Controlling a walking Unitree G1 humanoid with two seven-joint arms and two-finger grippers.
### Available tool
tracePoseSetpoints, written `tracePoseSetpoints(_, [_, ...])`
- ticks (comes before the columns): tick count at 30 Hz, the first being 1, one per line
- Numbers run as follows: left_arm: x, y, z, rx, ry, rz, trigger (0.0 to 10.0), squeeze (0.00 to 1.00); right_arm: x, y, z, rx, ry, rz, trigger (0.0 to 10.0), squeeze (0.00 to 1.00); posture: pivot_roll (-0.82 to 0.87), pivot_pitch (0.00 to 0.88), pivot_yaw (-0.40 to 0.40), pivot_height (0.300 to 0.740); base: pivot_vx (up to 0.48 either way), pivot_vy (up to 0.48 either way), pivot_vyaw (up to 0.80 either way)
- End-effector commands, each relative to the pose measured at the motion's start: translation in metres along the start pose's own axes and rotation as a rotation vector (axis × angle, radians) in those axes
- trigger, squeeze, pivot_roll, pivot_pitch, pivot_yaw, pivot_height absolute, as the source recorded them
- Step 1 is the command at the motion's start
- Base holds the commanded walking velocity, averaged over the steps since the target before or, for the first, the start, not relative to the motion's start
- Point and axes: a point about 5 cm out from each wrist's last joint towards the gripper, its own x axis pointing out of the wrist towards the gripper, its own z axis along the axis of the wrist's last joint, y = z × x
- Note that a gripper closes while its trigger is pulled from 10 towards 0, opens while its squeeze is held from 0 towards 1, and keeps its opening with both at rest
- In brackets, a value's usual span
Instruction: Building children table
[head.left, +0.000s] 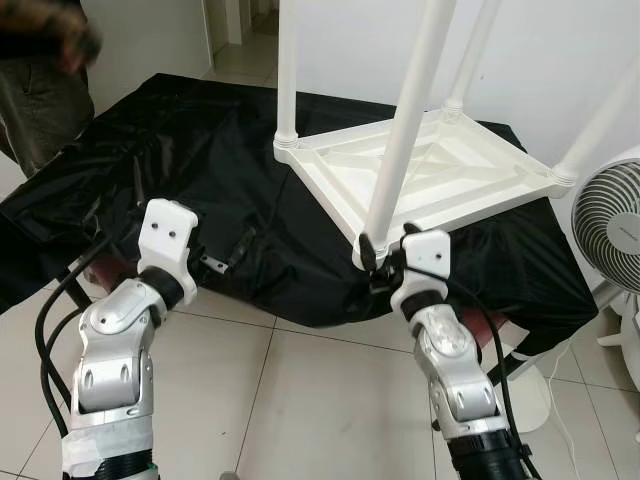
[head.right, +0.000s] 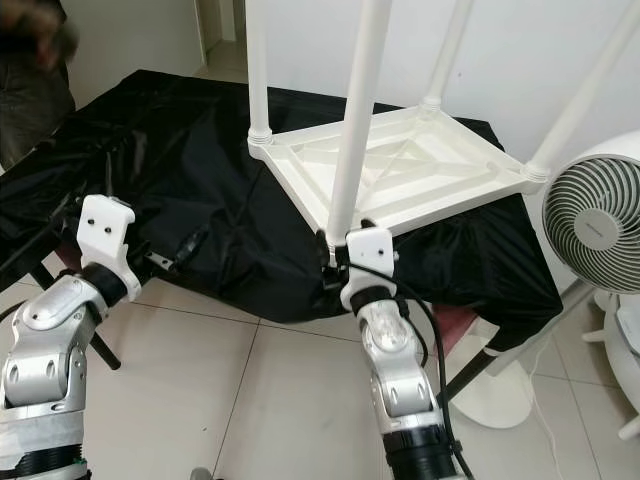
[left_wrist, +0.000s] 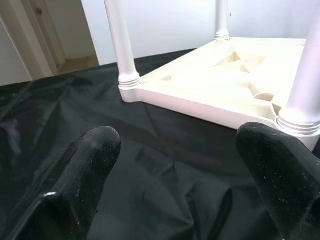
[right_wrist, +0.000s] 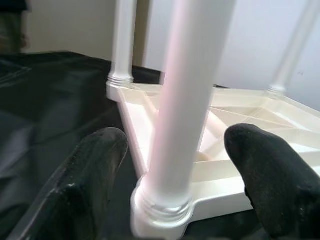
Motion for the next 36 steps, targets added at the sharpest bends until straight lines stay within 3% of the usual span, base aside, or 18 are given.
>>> tracePoseSetpoints(1, [0.001, 0.016, 0.002, 0.007, 0.003, 0.291, 10.0, 0.00, 0.007, -0.005, -0.001, 0.004, 0.009, -0.048, 10.0, 0.00, -0.03, 0.056, 0.007, 0.740, 0.000, 0.000, 0.00])
tracePoseSetpoints(5, [0.002, 0.017, 0.005, 0.012, -0.003, 0.291, 10.0, 0.00, 0.017, -0.006, 0.002, -0.052, 0.007, -0.056, 10.0, 0.00, -0.03, 0.065, 0.009, 0.740, 0.000, 0.000, 0.00])
tracePoseSetpoints(6, [0.001, 0.018, 0.007, 0.016, -0.003, 0.291, 10.0, 0.00, 0.024, -0.005, 0.002, -0.043, 0.024, -0.043, 10.0, 1.00, -0.02, 0.083, 0.010, 0.740, 0.000, 0.000, 0.00])
tracePoseSetpoints(9, [0.001, 0.019, 0.008, 0.018, -0.003, 0.292, 10.0, 0.00, 0.029, -0.004, 0.002, -0.032, 0.035, -0.033, 10.0, 0.93, -0.02, 0.085, 0.010, 0.740, 0.000, 0.000, 0.00])
tracePoseSetpoints(10, [0.000, 0.019, 0.008, 0.019, 0.000, 0.293, 10.0, 0.00, 0.036, 0.000, 0.004, -0.001, 0.039, 0.002, 10.0, 0.00, -0.01, 0.092, 0.012, 0.740, 0.000, 0.000, 0.00])
tracePoseSetpoints(11, [-0.002, 0.019, 0.009, 0.020, 0.003, 0.294, 10.0, 0.00, 0.046, 0.007, 0.006, 0.029, 0.045, 0.041, 10.0, 0.00, 0.00, 0.110, 0.012, 0.740, 0.000, 0.000, 0.00])
tracePoseSetpoints(14, [-0.003, 0.019, 0.009, 0.019, 0.005, 0.293, 10.0, 0.00, 0.051, 0.009, 0.008, 0.030, 0.046, 0.044, 10.0, 0.00, 0.00, 0.110, 0.012, 0.740, 0.000, 0.000, 0.00])
tracePoseSetpoints(17, [-0.003, 0.018, 0.010, 0.022, 0.007, 0.291, 10.0, 0.00, 0.068, 0.015, 0.010, 0.011, 0.055, 0.018, 10.0, 0.00, 0.01, 0.116, 0.014, 0.740, 0.000, 0.000, 0.00])
tracePoseSetpoints(28, [-0.001, 0.019, 0.015, 0.025, -0.004, 0.290, 10.0, 0.00, 0.079, 0.020, -0.006, 0.045, 0.156, -0.060, 10.0, 0.00, 0.03, 0.118, 0.011, 0.740, 0.000, 0.000, 0.00])
tracePoseSetpoints(29, [0.000, 0.018, 0.016, 0.026, -0.005, 0.286, 10.0, 0.00, 0.081, 0.020, -0.008, 0.038, 0.173, -0.079, 2.5, 0.00, 0.03, 0.119, 0.013, 0.740, 0.000, 0.000, 0.00])
tracePoseSetpoints(30, [0.000, 0.018, 0.016, 0.026, -0.005, 0.286, 10.0, 0.00, 0.081, 0.020, -0.008, 0.038, 0.173, -0.079, 2.5, 0.00, 0.03, 0.119, 0.013, 0.740, 0.000, 0.000, 0.00])
tracePoseSetpoints(31, [0.001, 0.018, 0.016, 0.026, -0.006, 0.284, 10.0, 0.00, 0.082, 0.021, -0.008, 0.044, 0.174, -0.073, 0.0, 0.00, 0.03, 0.118, 0.014, 0.740, 0.000, 0.000, 0.00])
tracePoseSetpoints(36, [0.002, 0.018, 0.017, 0.027, -0.009, 0.282, 10.0, 0.00, 0.083, 0.027, -0.006, 0.063, 0.151, -0.014, 0.0, 0.00, 0.03, 0.116, 0.016, 0.740, 0.000, 0.000, 0.00])
